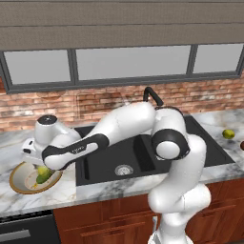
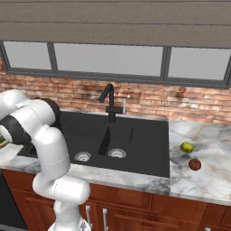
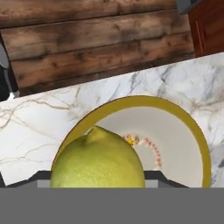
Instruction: There is a mixed pile of frozen fruits and vegetables on the counter. Locate all the frozen vegetables and place the items in a bowl on the counter. Take all the frozen fruits and defrost them in a running sink.
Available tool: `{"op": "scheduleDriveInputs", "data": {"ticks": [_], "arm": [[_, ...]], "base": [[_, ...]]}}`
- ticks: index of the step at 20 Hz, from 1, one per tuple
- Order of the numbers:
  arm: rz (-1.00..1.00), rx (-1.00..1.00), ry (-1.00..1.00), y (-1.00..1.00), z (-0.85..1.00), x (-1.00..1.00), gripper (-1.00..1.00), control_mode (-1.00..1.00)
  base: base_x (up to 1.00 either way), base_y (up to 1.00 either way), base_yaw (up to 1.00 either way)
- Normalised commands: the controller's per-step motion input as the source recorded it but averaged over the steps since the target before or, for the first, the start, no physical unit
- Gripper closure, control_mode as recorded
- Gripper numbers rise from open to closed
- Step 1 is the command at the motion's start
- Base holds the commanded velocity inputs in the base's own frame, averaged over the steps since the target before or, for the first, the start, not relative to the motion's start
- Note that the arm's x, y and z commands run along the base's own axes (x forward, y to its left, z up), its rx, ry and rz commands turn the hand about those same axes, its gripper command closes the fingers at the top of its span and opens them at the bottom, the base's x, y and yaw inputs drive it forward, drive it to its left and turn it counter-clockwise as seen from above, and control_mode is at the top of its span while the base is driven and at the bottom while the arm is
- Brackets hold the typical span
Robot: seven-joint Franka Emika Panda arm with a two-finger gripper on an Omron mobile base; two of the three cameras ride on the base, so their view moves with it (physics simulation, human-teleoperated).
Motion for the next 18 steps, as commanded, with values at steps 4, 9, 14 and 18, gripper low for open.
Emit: {"op": "scheduleDriveInputs", "data": {"ticks": [4,9,14,18], "arm": [[0.0,-0.04,0.0,0.25,-0.23,0.04,1.0,-1.0],[0.0,-0.07,0.0,0.34,-0.24,0.0,1.0,-1.0],[0.0,-0.03,0.0,0.14,-0.16,0.03,1.0,-1.0],[0.0,-0.04,0.0,0.08,-0.14,0.17,-1.0,-1.0]], "base": [[0.0,0.0,0.0],[0.0,0.0,0.0],[0.0,0.0,0.0],[0.0,0.0,0.0]]}}
